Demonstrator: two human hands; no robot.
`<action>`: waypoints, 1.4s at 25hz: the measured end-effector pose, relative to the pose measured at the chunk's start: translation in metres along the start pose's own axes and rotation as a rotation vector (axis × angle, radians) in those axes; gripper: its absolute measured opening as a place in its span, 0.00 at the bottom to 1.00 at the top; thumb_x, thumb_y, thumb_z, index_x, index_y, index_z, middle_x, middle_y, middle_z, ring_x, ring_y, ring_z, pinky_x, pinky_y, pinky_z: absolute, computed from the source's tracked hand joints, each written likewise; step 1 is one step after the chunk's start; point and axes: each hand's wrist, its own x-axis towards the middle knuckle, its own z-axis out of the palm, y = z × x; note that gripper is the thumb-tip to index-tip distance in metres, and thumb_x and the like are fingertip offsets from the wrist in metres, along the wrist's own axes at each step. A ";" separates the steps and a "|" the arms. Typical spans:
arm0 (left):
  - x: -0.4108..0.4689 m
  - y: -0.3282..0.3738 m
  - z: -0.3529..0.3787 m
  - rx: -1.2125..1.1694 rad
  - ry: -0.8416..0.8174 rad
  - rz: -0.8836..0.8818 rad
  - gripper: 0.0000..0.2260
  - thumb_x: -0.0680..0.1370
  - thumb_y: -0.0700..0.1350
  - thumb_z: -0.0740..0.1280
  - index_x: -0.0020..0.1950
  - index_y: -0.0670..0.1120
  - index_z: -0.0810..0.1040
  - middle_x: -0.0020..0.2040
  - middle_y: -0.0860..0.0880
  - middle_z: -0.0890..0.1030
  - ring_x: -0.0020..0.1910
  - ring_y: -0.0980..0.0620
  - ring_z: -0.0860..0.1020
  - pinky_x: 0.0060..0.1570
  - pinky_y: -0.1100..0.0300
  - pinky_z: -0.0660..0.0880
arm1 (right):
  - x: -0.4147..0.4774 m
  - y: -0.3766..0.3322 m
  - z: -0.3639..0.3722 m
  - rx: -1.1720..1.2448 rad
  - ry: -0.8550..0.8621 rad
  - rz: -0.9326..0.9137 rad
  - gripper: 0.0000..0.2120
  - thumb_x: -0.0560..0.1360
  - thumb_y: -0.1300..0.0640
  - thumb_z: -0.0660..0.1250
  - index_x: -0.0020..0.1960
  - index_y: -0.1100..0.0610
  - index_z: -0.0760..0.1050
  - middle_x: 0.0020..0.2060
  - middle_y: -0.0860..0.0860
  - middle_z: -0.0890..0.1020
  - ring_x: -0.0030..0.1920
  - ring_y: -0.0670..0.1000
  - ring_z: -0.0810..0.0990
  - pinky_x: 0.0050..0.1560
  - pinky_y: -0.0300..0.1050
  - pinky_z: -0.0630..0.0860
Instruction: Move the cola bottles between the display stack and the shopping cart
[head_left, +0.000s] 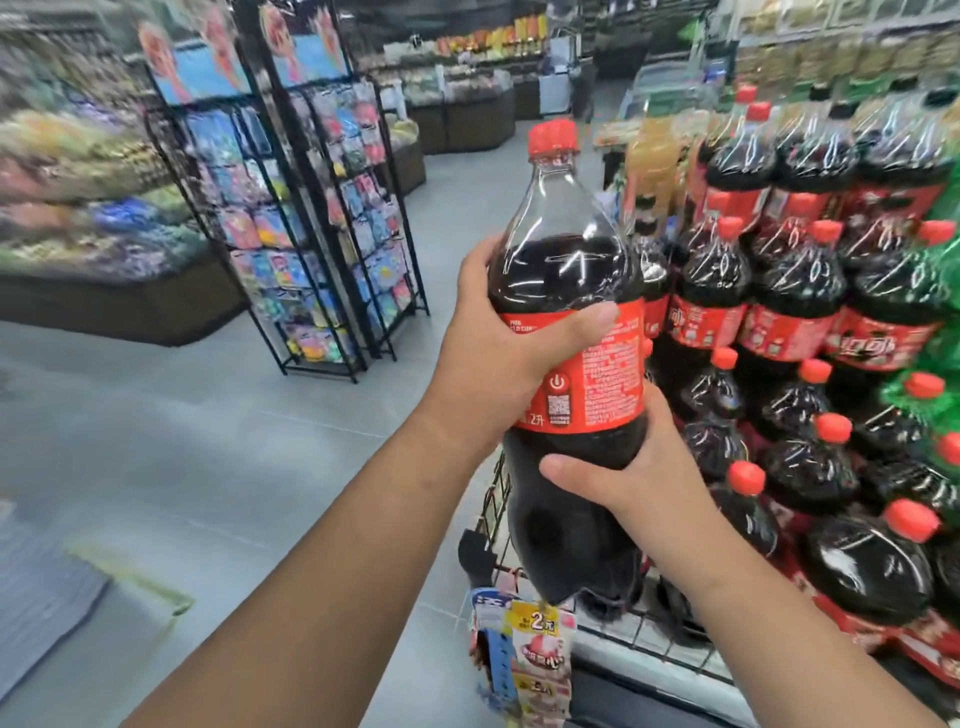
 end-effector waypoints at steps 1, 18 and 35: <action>0.008 -0.001 -0.002 -0.006 0.018 0.005 0.42 0.64 0.45 0.82 0.74 0.50 0.66 0.62 0.48 0.83 0.57 0.50 0.84 0.56 0.49 0.83 | 0.010 0.000 -0.001 -0.016 -0.014 -0.005 0.50 0.47 0.40 0.80 0.67 0.42 0.66 0.53 0.33 0.81 0.54 0.34 0.79 0.51 0.33 0.74; 0.169 -0.052 -0.089 0.145 -0.423 -0.035 0.43 0.58 0.46 0.84 0.68 0.58 0.67 0.55 0.60 0.85 0.54 0.59 0.84 0.51 0.62 0.81 | 0.129 0.053 0.064 -0.163 0.202 0.002 0.55 0.48 0.45 0.82 0.71 0.44 0.61 0.54 0.28 0.78 0.55 0.33 0.77 0.51 0.23 0.70; 0.205 -0.196 -0.077 0.240 -0.791 0.066 0.48 0.56 0.52 0.85 0.62 0.81 0.60 0.66 0.65 0.76 0.68 0.62 0.75 0.70 0.56 0.72 | 0.146 0.153 0.088 -0.154 0.526 0.290 0.49 0.56 0.70 0.83 0.64 0.39 0.61 0.55 0.37 0.78 0.54 0.30 0.77 0.49 0.24 0.71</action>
